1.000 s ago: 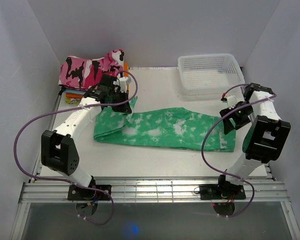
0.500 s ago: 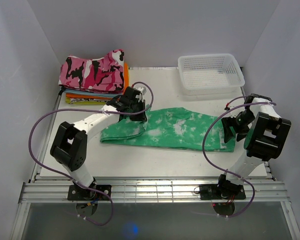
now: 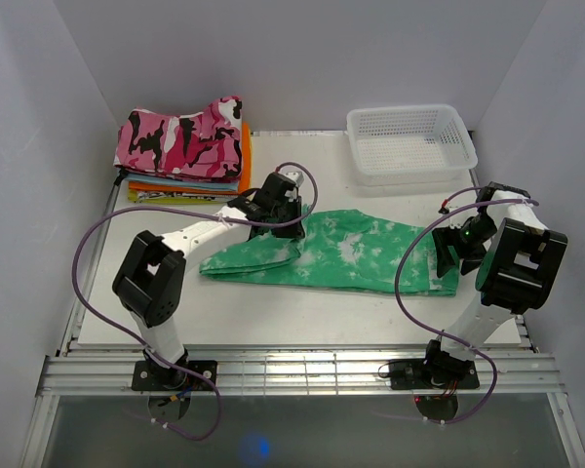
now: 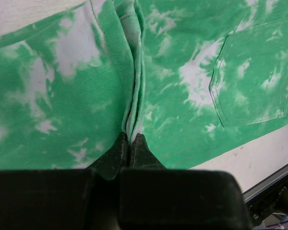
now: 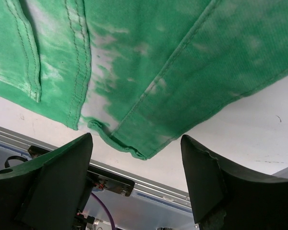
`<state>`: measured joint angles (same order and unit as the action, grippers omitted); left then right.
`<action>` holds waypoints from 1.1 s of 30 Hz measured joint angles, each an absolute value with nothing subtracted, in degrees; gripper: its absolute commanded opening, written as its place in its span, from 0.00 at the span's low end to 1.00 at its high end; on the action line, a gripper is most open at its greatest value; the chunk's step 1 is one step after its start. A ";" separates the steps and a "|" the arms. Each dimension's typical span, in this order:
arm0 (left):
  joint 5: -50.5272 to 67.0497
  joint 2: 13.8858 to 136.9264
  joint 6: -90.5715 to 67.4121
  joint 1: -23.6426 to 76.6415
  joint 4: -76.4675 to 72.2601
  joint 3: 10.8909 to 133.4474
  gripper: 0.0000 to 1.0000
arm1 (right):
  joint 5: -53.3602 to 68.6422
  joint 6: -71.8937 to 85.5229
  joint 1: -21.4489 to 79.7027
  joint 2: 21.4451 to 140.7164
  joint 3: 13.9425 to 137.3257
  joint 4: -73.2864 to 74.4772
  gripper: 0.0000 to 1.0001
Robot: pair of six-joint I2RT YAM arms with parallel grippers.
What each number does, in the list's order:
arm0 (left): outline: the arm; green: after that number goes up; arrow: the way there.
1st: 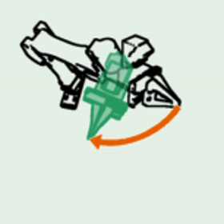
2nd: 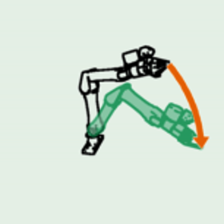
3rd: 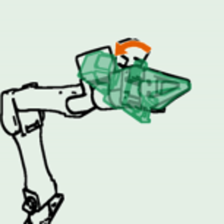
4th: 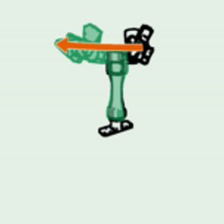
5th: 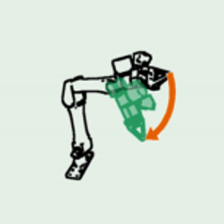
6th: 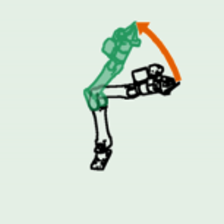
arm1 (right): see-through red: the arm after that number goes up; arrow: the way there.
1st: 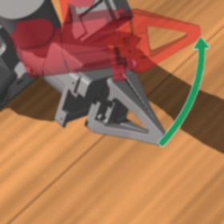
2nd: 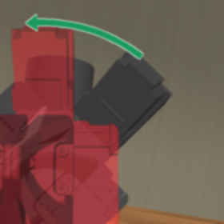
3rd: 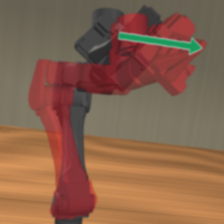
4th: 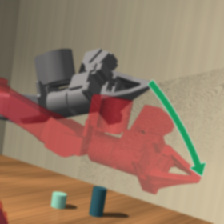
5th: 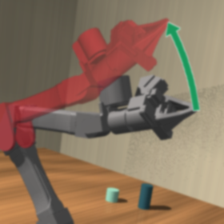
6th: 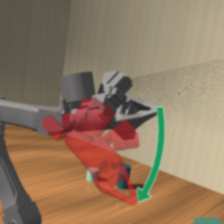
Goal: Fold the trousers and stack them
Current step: Fold the trousers
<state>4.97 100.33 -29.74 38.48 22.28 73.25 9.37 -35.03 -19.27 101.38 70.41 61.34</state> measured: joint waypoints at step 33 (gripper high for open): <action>5.91 101.54 -24.69 38.22 24.43 72.51 0.91 | 18.90 -38.68 -19.25 101.06 85.76 65.73 0.74</action>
<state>5.91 101.54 -24.69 38.22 24.43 72.51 18.90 -38.68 -19.25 101.06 85.76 65.73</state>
